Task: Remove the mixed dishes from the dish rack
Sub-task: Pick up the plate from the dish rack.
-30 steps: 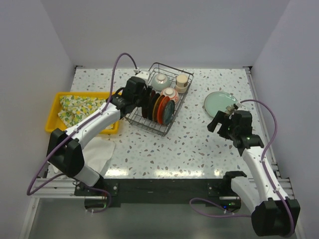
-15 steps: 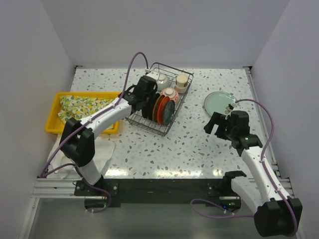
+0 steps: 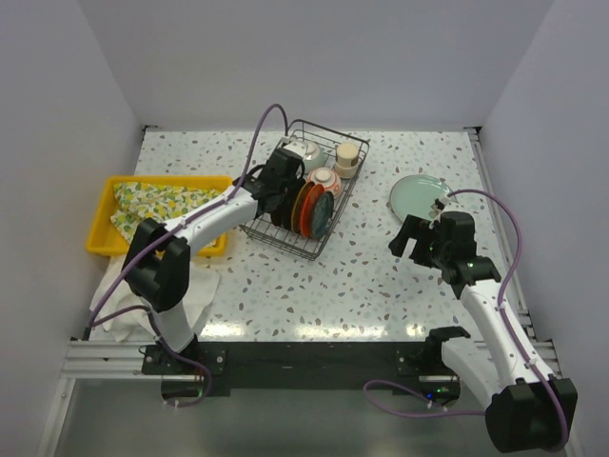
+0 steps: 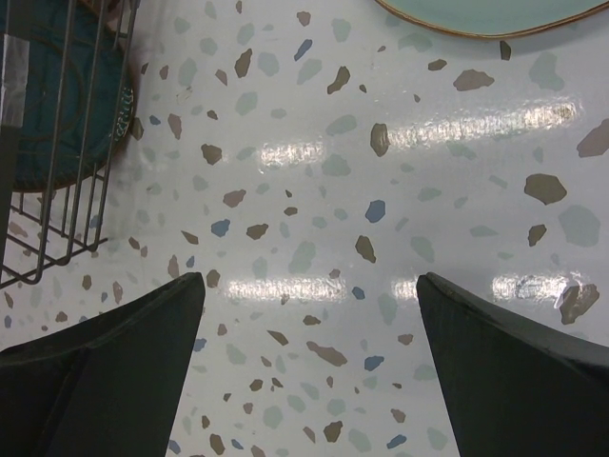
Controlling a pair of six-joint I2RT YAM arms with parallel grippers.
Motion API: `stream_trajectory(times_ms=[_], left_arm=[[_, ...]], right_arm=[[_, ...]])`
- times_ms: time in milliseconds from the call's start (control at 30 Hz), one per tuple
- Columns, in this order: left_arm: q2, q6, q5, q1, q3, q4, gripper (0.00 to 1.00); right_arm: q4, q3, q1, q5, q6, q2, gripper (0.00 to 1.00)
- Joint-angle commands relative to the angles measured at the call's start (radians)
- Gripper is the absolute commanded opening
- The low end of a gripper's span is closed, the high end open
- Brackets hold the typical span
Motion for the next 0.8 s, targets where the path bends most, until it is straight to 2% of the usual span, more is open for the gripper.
stream_trajectory(times_ms=[0,133,367,767], left_arm=[[0.002,0.000,-0.033,-0.008,0.026,0.059,0.21],[0.000,-0.013,-0.041,-0.008,0.006,0.074,0.20],[-0.019,-0.031,-0.070,-0.022,0.000,0.061,0.00],[-0.136,-0.007,-0.156,-0.056,0.020,0.044,0.00]], right_arm=[[0.006,0.012,0.007,-0.015,-0.013,0.004,0.98],[-0.005,0.017,0.005,-0.013,-0.016,0.001,0.98],[-0.014,0.017,0.005,-0.010,-0.016,-0.012,0.98],[-0.026,0.002,0.007,-0.007,-0.016,-0.049,0.98]])
